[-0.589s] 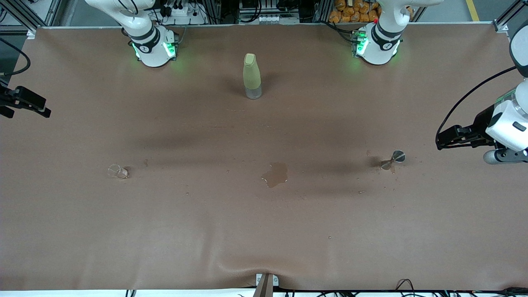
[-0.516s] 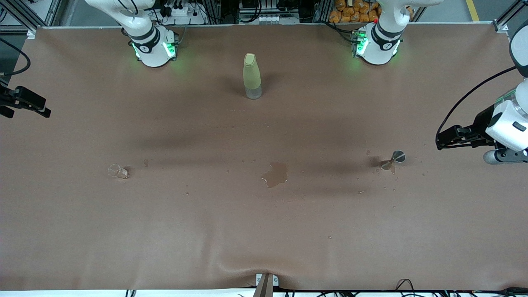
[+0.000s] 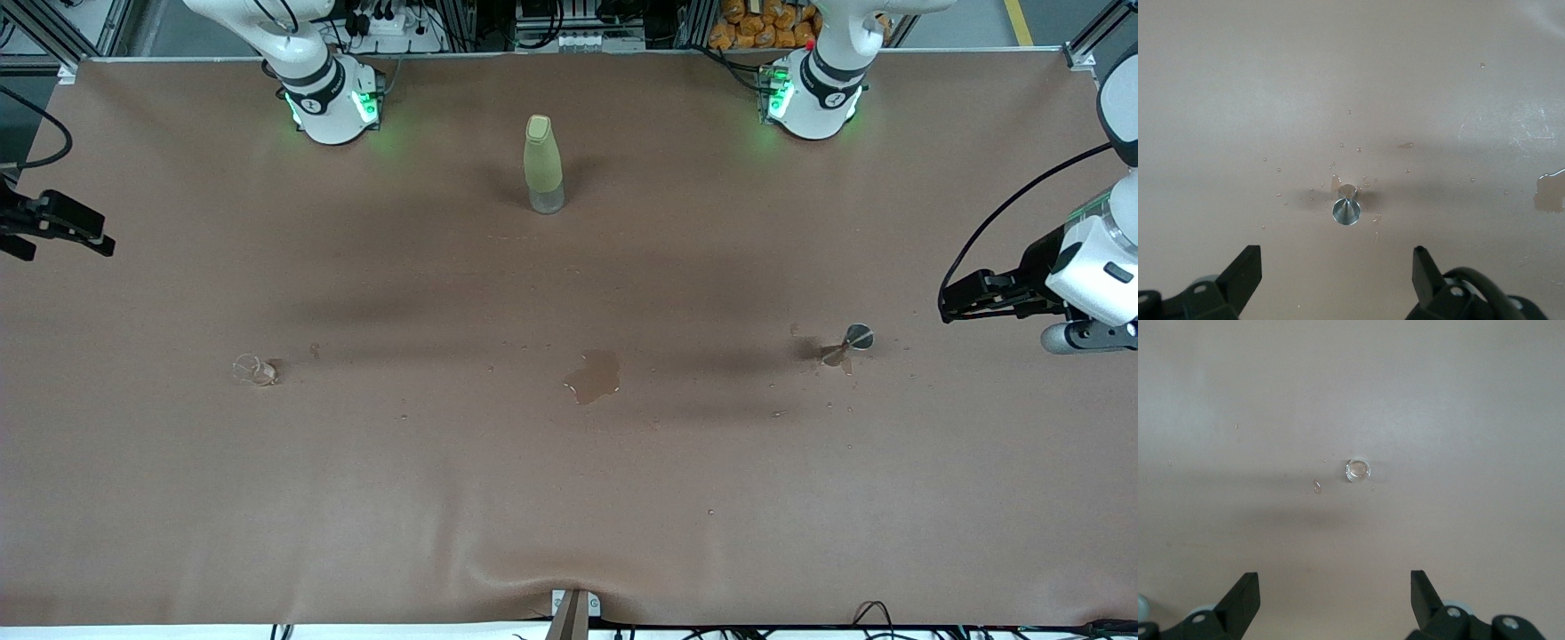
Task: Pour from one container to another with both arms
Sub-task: 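Lower the right gripper toward the clear glass beaker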
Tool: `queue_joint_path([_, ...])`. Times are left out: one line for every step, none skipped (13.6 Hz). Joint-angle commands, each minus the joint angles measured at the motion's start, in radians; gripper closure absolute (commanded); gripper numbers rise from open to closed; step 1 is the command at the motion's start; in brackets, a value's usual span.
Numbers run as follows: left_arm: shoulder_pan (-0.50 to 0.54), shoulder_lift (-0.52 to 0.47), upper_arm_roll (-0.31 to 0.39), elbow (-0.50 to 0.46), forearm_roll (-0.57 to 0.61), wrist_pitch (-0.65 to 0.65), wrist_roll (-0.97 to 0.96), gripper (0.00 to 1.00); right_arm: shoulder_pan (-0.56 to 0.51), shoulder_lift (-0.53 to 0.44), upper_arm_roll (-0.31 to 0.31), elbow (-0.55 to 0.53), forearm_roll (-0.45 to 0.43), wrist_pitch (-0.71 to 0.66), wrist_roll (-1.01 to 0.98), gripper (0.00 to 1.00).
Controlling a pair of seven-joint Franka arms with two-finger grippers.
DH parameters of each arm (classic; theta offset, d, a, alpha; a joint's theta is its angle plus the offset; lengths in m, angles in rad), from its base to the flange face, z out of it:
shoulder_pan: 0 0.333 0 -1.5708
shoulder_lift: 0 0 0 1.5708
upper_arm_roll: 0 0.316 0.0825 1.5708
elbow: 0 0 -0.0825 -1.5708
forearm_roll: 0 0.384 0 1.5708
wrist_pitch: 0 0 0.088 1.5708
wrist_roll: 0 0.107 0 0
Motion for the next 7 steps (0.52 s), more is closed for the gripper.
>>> queue_joint_path([-0.005, -0.004, 0.001, 0.004, -0.002, 0.003, 0.003, 0.0, -0.015, 0.047, 0.005, 0.017, 0.024, -0.005, -0.158, 0.0])
queue_joint_path([-0.005, -0.004, 0.001, 0.005, -0.003, 0.003, 0.003, 0.0, -0.024, 0.062, 0.003, 0.017, 0.05, -0.005, -0.204, 0.0])
queue_joint_path([-0.005, -0.004, 0.001, 0.004, -0.003, 0.003, 0.004, 0.0, -0.044, 0.076, 0.002, 0.018, 0.082, 0.0, -0.261, 0.0])
queue_joint_path([-0.004, -0.004, 0.001, 0.004, -0.003, 0.003, 0.004, 0.0, -0.063, 0.088, 0.002, 0.017, 0.116, 0.012, -0.327, 0.0])
queue_joint_path([-0.004, -0.004, 0.0, 0.004, -0.003, 0.003, 0.006, 0.0, -0.083, 0.101, 0.002, 0.014, 0.151, 0.021, -0.375, 0.0])
queue_joint_path([-0.004, -0.004, -0.002, 0.004, -0.003, 0.003, 0.006, 0.0, -0.121, 0.122, 0.002, 0.015, 0.196, 0.021, -0.434, 0.0])
queue_joint_path([-0.004, -0.004, -0.002, 0.004, -0.003, 0.003, 0.006, 0.0, -0.144, 0.139, 0.002, 0.014, 0.233, 0.02, -0.546, 0.0])
